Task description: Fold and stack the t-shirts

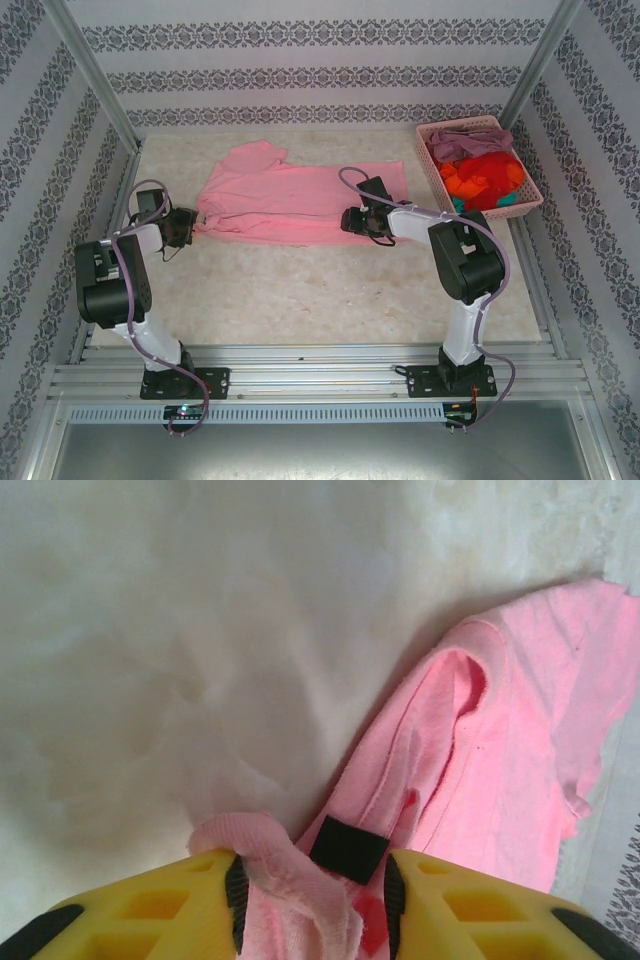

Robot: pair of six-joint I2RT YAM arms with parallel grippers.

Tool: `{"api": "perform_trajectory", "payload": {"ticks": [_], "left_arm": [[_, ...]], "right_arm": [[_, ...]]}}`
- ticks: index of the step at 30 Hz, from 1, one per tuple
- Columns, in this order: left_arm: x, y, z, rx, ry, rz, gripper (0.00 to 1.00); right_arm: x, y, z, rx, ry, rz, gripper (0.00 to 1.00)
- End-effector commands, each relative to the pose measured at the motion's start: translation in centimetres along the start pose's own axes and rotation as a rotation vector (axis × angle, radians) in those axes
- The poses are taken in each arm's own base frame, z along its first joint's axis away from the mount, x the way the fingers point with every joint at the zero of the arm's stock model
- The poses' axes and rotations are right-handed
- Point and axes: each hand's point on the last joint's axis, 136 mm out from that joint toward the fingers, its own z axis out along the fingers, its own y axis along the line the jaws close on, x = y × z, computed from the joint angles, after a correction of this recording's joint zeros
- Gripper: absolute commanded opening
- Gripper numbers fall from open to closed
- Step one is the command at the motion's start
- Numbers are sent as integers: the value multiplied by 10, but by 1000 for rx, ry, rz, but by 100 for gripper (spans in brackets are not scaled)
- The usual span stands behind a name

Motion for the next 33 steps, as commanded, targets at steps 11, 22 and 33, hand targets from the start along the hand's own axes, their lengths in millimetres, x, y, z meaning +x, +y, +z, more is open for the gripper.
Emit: {"api": "perform_trajectory", "payload": {"ticks": [11,22,33], "left_arm": [[-5,-14,5,69,26,48,0],[-22,-48,-51,27,-72,322,0],[-15,-37,-42,-17,-12,314,42]], "right_arm": [[33,-37,9,142,122,15,51],[40,-51,9,199,171,36,50],[38,-43,11,172,177,31,50]]}}
